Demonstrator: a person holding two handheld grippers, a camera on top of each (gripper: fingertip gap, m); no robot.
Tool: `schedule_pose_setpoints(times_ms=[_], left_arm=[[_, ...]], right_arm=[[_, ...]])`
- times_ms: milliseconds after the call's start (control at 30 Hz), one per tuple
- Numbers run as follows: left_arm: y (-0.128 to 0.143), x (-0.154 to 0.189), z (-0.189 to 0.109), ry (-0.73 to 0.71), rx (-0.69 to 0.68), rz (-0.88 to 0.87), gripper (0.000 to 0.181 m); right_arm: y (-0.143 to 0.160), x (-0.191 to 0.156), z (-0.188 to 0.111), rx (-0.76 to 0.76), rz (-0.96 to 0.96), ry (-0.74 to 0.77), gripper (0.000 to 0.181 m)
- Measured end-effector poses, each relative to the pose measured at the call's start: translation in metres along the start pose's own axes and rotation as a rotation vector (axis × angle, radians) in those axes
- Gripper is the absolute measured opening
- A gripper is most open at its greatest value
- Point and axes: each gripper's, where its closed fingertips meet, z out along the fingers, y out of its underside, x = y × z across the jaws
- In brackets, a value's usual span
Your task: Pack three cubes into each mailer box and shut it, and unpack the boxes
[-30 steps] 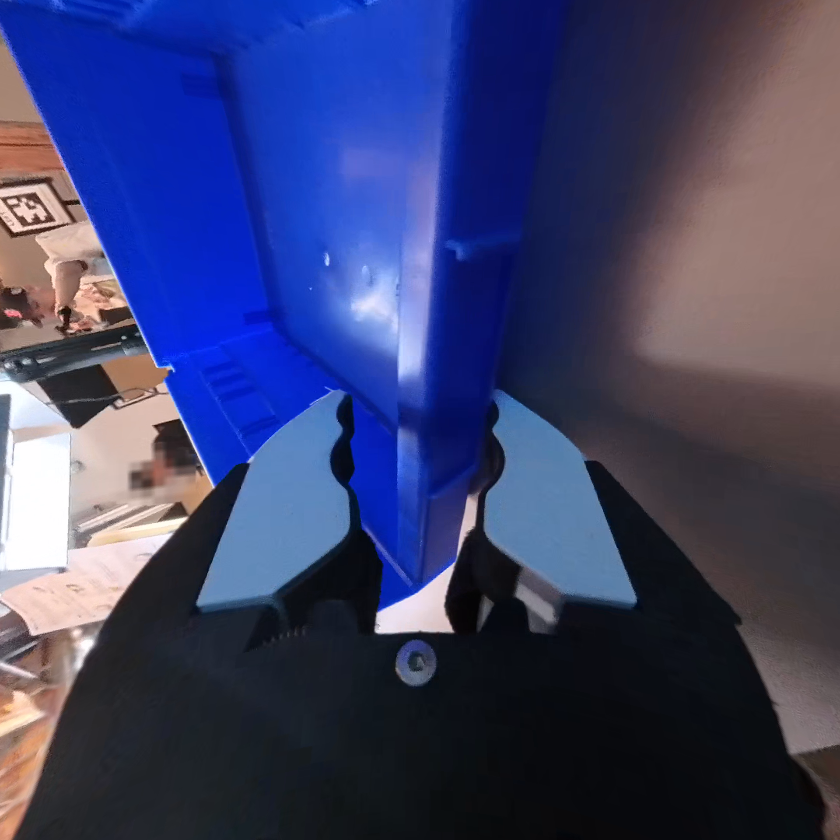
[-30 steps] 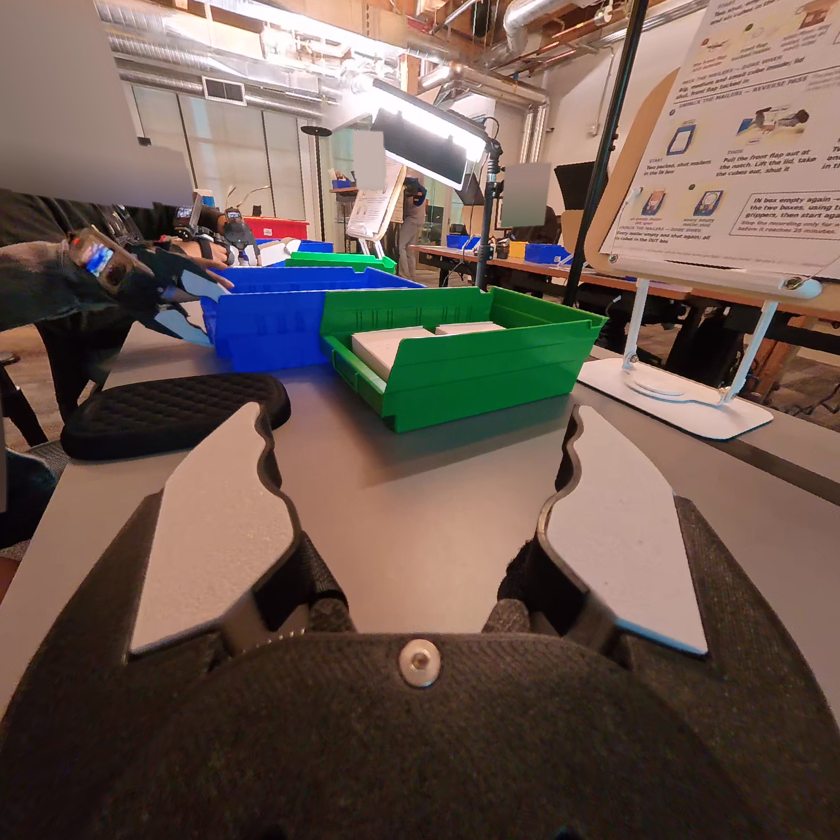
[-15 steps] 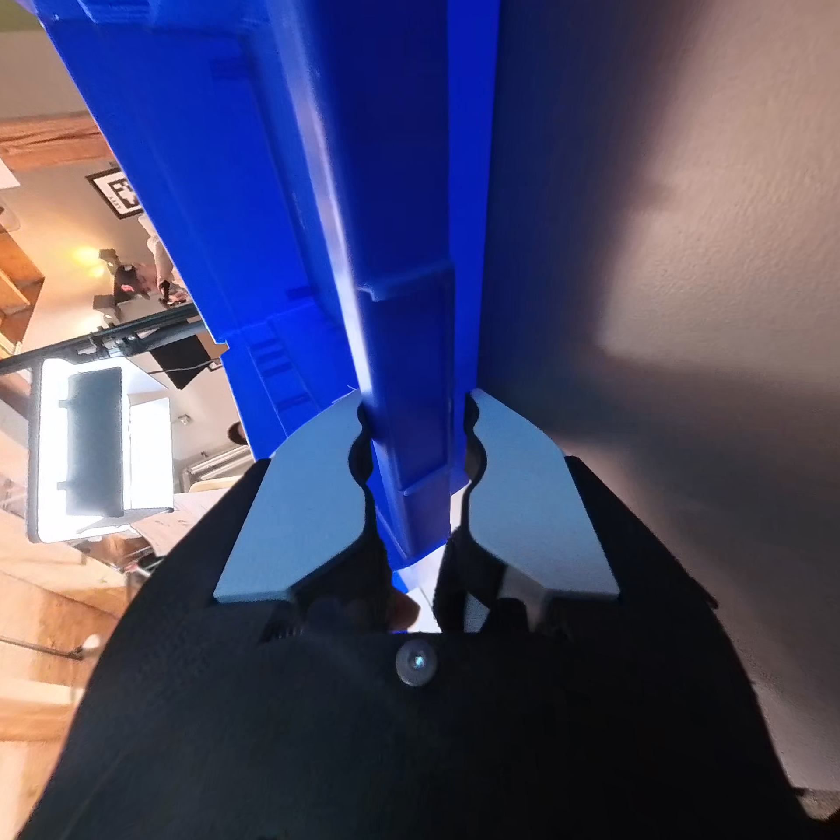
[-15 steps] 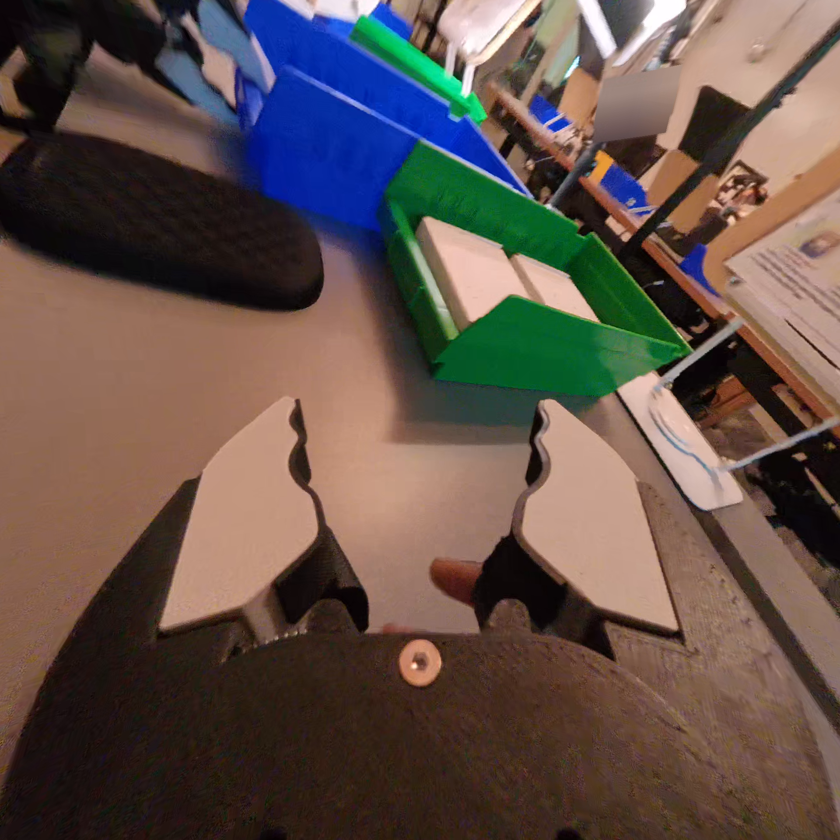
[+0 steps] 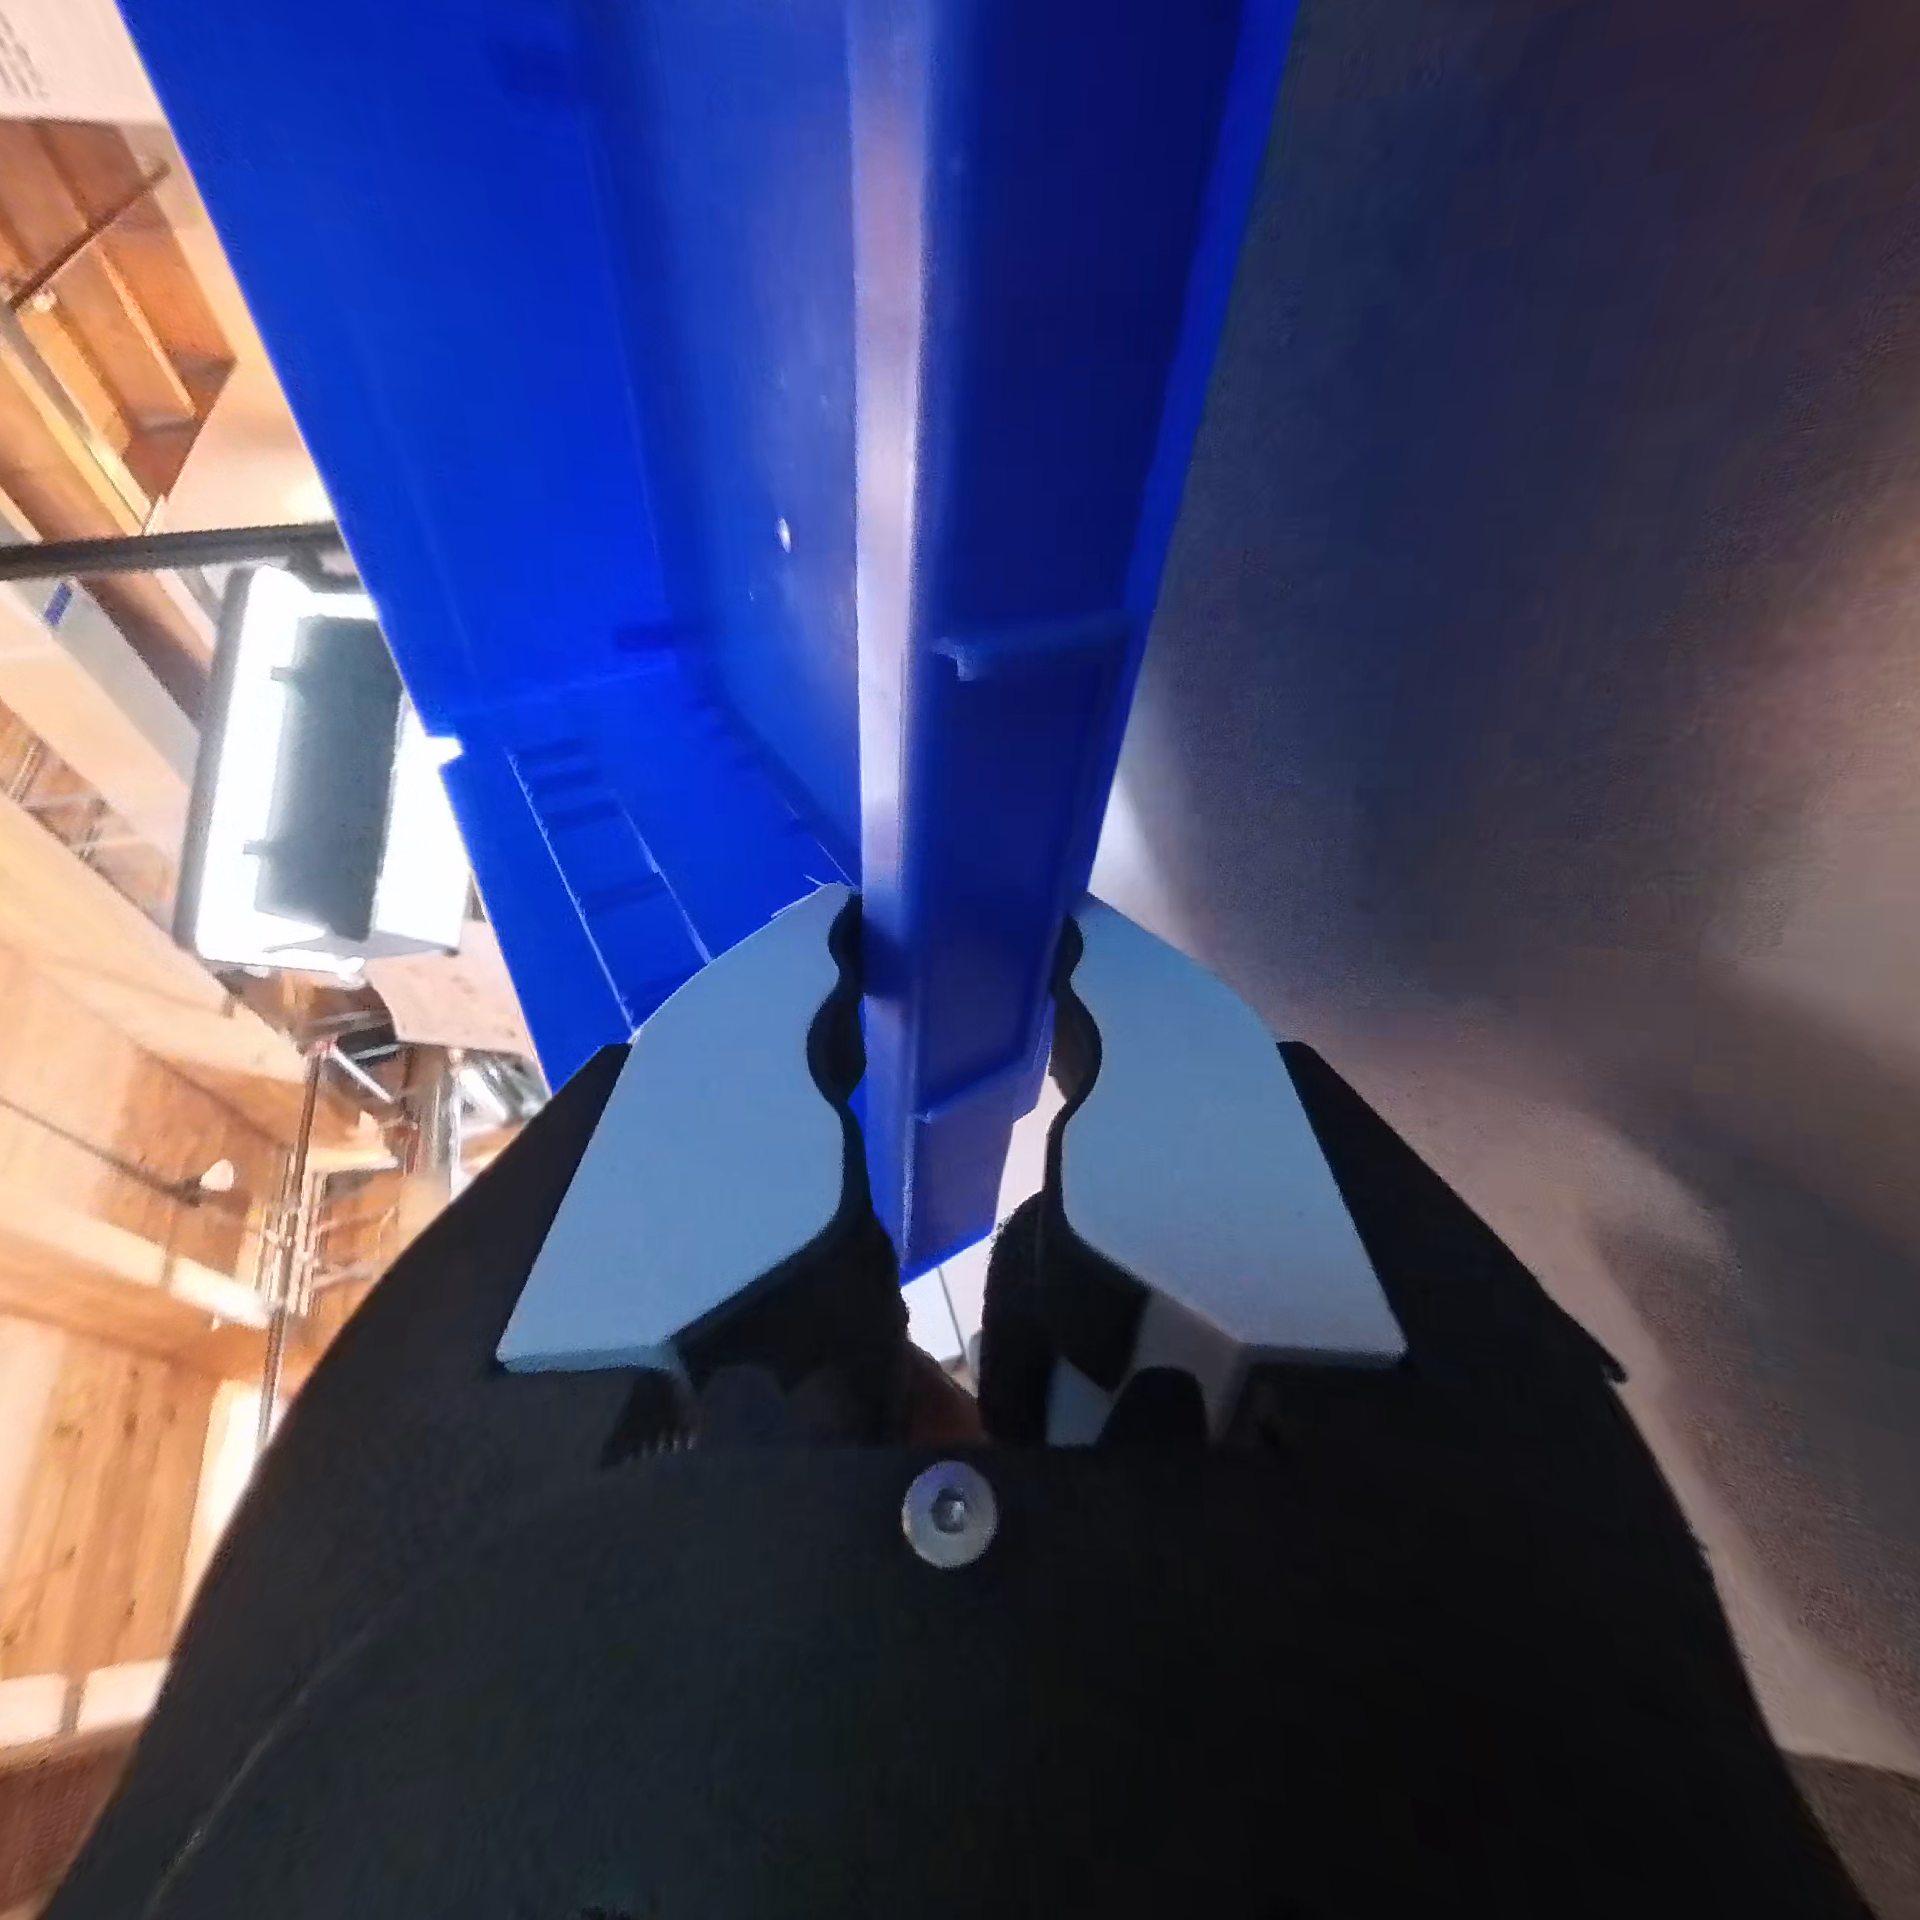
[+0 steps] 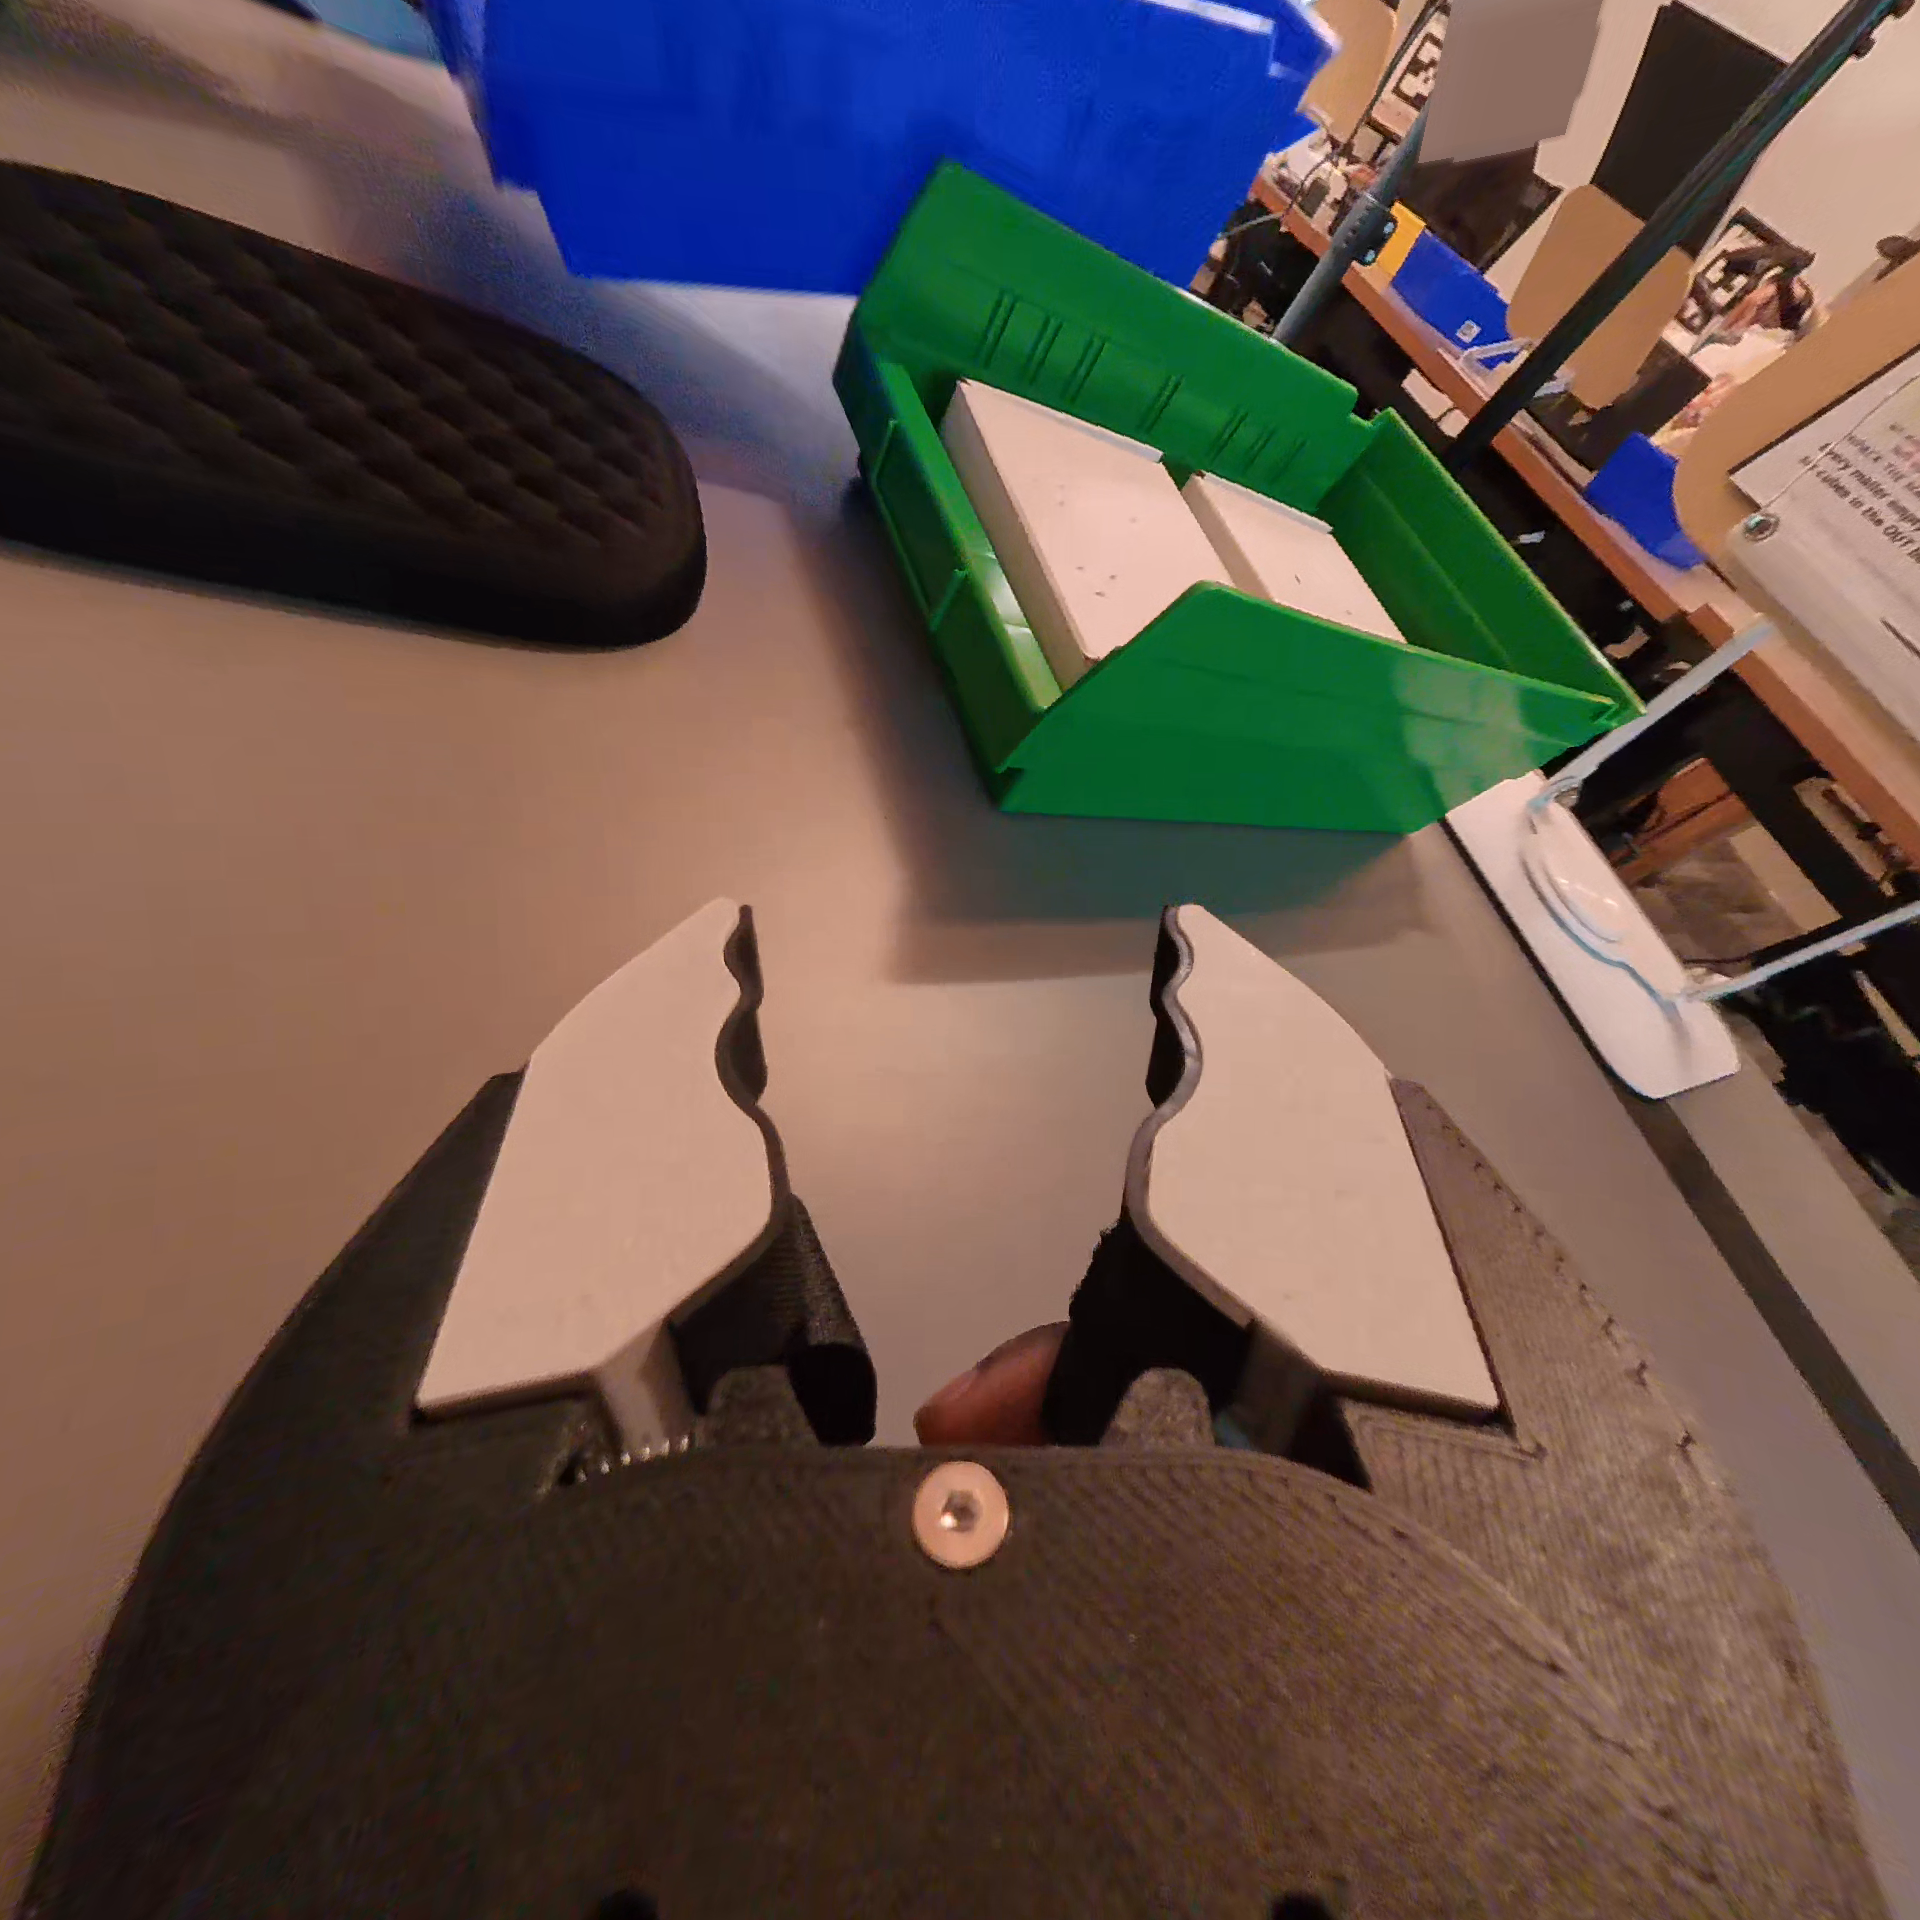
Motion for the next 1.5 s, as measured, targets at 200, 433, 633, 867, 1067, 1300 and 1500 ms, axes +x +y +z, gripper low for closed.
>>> schedule_pose_setpoints(times_ms=[200,433,633,867,1067,1300,1500], left_arm=[[-0.017,-0.038,-0.008,-0.042,-0.042,-0.08,0.032],[-0.08,-0.069,-0.02,-0.082,0.034,-0.133,0.032],[-0.16,-0.084,-0.024,-0.095,0.17,-0.143,0.032],[-0.243,-0.091,-0.034,-0.068,0.312,-0.108,0.032],[-0.295,-0.096,-0.041,-0.102,0.366,-0.031,0.032],[-0.371,-0.102,-0.065,-0.124,0.506,0.019,0.032],[-0.441,-0.09,-0.082,-0.078,0.628,0.058,0.032]], right_arm=[[-0.015,-0.01,0.011,-0.001,-0.238,0.062,0.065],[-0.06,-0.025,0.031,0.125,-0.615,0.179,0.055],[-0.105,-0.024,0.049,0.221,-0.862,0.364,0.055],[-0.116,0.023,0.047,0.04,-1.208,0.723,0.053],[-0.094,0.06,0.017,-0.158,-1.139,0.809,0.029],[-0.059,0.099,-0.04,-0.289,-1.092,0.87,0.028],[-0.02,0.113,-0.097,-0.393,-1.057,0.884,0.028]])
